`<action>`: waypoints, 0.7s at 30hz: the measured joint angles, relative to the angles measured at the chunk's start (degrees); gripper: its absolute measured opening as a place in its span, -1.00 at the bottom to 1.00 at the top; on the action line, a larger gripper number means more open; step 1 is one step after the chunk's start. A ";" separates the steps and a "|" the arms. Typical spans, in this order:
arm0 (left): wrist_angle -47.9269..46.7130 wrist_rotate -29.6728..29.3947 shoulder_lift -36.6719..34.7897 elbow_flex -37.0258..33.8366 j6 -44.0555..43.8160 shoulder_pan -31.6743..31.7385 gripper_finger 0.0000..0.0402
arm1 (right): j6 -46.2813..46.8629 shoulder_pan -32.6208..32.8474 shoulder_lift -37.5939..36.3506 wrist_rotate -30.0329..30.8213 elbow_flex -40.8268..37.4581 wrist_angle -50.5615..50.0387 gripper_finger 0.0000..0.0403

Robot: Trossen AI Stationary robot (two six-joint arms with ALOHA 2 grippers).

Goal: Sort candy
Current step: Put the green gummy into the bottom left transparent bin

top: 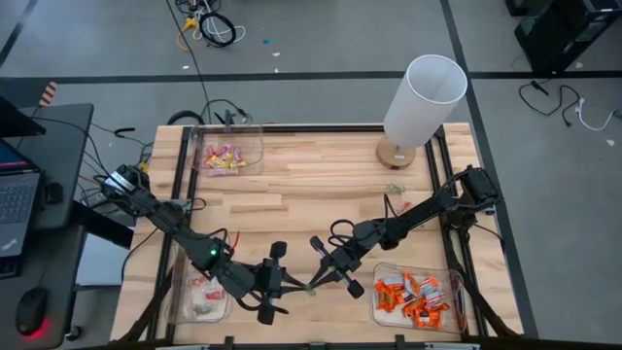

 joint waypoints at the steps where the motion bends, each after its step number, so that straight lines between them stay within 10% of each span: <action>1: 0.06 -0.01 0.00 0.00 -0.35 -0.03 -0.95 | 0.00 -0.04 0.00 0.01 0.00 -0.04 -0.98; 14: -3.44 -6.08 0.06 0.01 -5.72 -5.39 -0.99 | 1.97 -0.22 -0.11 0.26 -0.09 -7.28 -0.94; 21: -10.27 -20.45 0.02 0.04 -13.60 -8.61 -1.00 | 3.02 -0.33 -0.07 8.55 -0.09 -9.63 -0.93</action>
